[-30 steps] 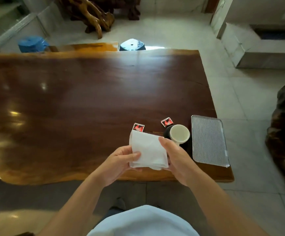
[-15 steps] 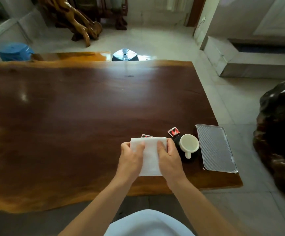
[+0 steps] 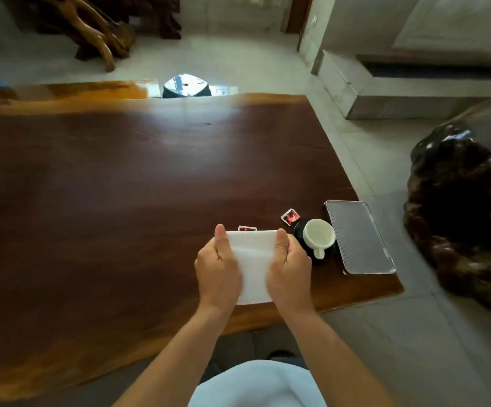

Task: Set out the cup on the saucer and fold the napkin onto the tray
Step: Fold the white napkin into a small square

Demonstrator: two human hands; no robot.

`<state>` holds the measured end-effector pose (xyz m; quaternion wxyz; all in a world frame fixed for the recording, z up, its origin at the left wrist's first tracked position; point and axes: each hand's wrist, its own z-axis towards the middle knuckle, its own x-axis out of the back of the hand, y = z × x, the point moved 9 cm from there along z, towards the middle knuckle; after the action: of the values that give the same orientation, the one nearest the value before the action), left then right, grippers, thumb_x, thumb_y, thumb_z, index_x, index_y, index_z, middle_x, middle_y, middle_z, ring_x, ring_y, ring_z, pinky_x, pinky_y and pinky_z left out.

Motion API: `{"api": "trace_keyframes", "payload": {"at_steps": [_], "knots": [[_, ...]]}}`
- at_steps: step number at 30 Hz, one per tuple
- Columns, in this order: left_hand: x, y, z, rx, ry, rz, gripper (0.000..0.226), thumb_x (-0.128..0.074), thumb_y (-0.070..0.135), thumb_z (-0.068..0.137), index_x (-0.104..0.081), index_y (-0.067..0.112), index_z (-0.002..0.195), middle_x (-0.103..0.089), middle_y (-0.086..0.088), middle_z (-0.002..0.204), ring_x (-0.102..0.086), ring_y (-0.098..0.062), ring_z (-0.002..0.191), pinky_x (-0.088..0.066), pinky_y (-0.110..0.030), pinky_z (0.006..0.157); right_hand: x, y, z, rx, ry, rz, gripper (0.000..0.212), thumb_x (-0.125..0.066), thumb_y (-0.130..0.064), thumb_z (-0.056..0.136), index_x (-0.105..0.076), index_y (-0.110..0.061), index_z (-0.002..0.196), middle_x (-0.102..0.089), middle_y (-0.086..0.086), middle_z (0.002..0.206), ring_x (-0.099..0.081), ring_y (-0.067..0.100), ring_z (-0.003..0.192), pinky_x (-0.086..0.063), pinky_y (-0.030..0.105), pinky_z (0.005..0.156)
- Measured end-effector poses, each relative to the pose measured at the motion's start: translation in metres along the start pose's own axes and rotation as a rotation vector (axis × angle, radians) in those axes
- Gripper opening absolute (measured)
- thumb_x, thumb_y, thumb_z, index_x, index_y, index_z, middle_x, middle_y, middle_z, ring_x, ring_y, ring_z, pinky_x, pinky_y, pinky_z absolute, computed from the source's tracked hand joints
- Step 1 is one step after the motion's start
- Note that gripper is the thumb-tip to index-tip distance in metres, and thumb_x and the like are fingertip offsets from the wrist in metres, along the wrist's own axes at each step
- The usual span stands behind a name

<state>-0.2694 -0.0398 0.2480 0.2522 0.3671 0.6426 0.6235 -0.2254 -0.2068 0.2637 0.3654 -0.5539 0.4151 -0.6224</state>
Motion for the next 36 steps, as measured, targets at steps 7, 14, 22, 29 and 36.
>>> {"api": "trace_keyframes", "payload": {"at_steps": [7, 14, 22, 29, 36], "knots": [[-0.033, -0.037, -0.006, 0.481, -0.258, -0.176, 0.053, -0.041, 0.075, 0.087, -0.059, 0.026, 0.094, -0.07, -0.005, 0.09, -0.073, -0.021, 0.077, -0.061, -0.03, 0.053, 0.01, 0.008, 0.005, -0.08, -0.036, 0.054, 0.04, -0.029, -0.06, 0.088, -0.054, -0.029, 0.084, -0.063, -0.01, 0.084, -0.062, -0.008, 0.083, -0.047, 0.005, 0.057], [-0.074, -0.013, 0.005, 0.131, -0.303, 0.178, 0.052, -0.049, 0.07, 0.087, -0.065, 0.022, 0.076, -0.069, 0.005, 0.07, -0.071, -0.01, 0.062, -0.054, -0.019, 0.049, 0.038, 0.042, 0.027, -0.16, -0.07, -0.037, 0.026, -0.037, -0.056, 0.097, -0.049, -0.033, 0.095, -0.06, -0.012, 0.088, -0.064, 0.003, 0.075, -0.044, 0.006, 0.048], [-0.166, -0.007, 0.008, 0.09, -0.201, 0.112, 0.061, -0.038, 0.066, 0.088, -0.06, 0.01, 0.076, -0.066, 0.007, 0.067, -0.067, -0.011, 0.058, -0.054, -0.023, 0.051, 0.089, 0.067, 0.112, 0.01, -0.077, -0.048, 0.034, -0.034, -0.05, 0.096, -0.051, -0.024, 0.085, -0.058, -0.004, 0.076, -0.06, 0.011, 0.066, -0.047, 0.013, 0.051], [-0.335, -0.017, -0.018, 0.634, -0.489, -0.127, 0.047, -0.074, 0.052, 0.075, -0.07, 0.015, 0.104, -0.079, -0.007, 0.086, -0.077, -0.024, 0.075, -0.061, -0.036, 0.059, 0.186, 0.123, 0.222, -0.004, -0.119, -0.089, 0.036, -0.034, -0.051, 0.094, -0.053, -0.023, 0.081, -0.057, -0.008, 0.068, -0.057, 0.004, 0.061, -0.042, 0.01, 0.051], [-0.428, -0.002, -0.017, 0.698, -0.633, -0.031, 0.046, -0.084, -0.007, 0.067, -0.072, 0.001, 0.111, -0.075, -0.021, 0.107, -0.072, -0.039, 0.101, -0.058, -0.052, 0.091, 0.24, 0.178, 0.285, -0.123, -0.138, -0.084, 0.038, -0.041, -0.036, 0.104, -0.055, -0.012, 0.078, -0.057, -0.002, 0.066, -0.052, 0.012, 0.06, -0.039, 0.025, 0.054]]}}
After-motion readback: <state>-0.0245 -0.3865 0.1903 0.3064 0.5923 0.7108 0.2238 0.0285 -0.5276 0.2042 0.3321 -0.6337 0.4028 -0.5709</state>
